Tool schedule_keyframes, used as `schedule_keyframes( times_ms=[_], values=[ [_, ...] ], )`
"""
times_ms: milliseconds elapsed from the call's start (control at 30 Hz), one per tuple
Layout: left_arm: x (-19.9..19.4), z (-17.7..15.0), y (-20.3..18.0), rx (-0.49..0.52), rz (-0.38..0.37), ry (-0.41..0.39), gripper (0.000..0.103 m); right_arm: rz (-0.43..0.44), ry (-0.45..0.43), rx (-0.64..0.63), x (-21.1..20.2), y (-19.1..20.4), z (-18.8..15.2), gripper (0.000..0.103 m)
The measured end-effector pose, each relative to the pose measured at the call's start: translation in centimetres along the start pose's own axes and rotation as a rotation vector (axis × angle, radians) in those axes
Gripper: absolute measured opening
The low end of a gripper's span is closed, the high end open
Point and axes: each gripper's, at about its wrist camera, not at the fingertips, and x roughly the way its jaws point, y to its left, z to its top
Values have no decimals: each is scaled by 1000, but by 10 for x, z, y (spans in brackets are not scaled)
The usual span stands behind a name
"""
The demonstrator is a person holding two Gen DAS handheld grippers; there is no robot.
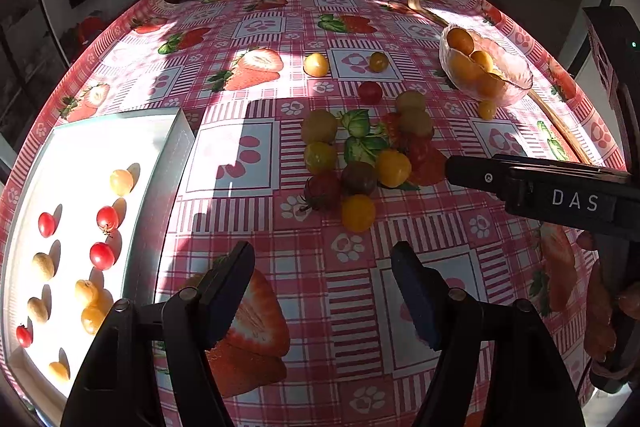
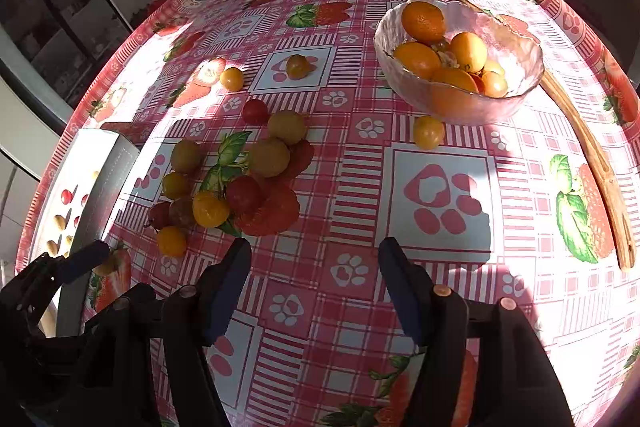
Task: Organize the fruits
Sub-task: 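Move both grippers back to the fruit pile, then grasp a yellow cherry tomato with the left gripper while the right grasps a brown fruit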
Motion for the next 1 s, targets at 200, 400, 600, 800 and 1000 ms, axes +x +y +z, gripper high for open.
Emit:
schedule_keyframes(
  times_ms=[200,400,600,800,1000],
  values=[
    [13,5,-11,7,12,15,59,52,2,25,13,6,21,64],
    [20,9,-15,-7,20,12,50,63,10,11,25,17,35,54],
    [20,12,-15,-10,12,-2,22,59,10,2,31,22,38,29],
    [15,6,-6,-42,-53,-13,22,56,-16,-14,17,20,29,29],
    [4,-5,-6,-37,-71,-14,22,71,-25,2,-2,10,8,29]
  ],
)
